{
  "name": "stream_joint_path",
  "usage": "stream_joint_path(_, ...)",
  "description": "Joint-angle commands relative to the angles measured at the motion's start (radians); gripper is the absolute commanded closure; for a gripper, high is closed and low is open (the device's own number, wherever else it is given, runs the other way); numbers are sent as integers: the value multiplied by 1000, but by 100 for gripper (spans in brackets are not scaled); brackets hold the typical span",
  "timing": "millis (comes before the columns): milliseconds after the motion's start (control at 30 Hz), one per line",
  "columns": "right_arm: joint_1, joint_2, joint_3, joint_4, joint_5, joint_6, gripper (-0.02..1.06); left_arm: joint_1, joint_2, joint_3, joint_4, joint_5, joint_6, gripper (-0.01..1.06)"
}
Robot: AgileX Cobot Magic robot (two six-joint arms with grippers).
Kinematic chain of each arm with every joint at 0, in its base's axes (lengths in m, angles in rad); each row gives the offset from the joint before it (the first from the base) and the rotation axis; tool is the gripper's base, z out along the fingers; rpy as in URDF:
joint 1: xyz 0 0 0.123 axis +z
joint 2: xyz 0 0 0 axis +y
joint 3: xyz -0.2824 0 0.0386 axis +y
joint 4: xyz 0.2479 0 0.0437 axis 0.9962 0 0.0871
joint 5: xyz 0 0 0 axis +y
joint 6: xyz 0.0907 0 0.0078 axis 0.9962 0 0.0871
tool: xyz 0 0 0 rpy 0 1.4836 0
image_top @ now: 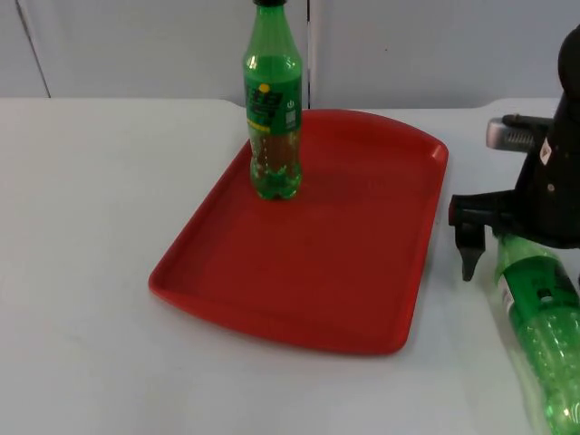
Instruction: Place the bottle upright on the tray.
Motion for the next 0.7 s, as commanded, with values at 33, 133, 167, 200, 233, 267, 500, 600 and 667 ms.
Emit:
stream_joint_path(33,2,8,-4,-12,-55,4,1,5,-4,5,3,-1,-6,0)
stream_joint_path(133,2,17,-4,-17,-57,4,2,5,-4,5,3,-1,-6,0)
stream_joint_path(167,2,24,-4,-29,-57,4,2,5,-4,5,3,-1,-6,0)
stream_joint_path(200,2,31,-4,-32,-55,0,2,5,-4,5,3,-1,-6,0)
stream_joint_path(233,2,48,-4,-27,-51,-23,2,5,-4,5,3,-1,-6,0)
stream_joint_path(267,2,52,-4,-27,-51,-28,2,5,-4,5,3,-1,-6,0)
stream_joint_path(500,2,67,-4,-31,-62,-30,2,5,-4,5,3,-1,-6,0)
stream_joint_path(600,2,67,-4,-31,-80,-30,2,5,-4,5,3,-1,-6,0)
stream_joint_path(667,2,67,-4,-31,-85,-30,3,5,-4,5,3,-1,-6,0)
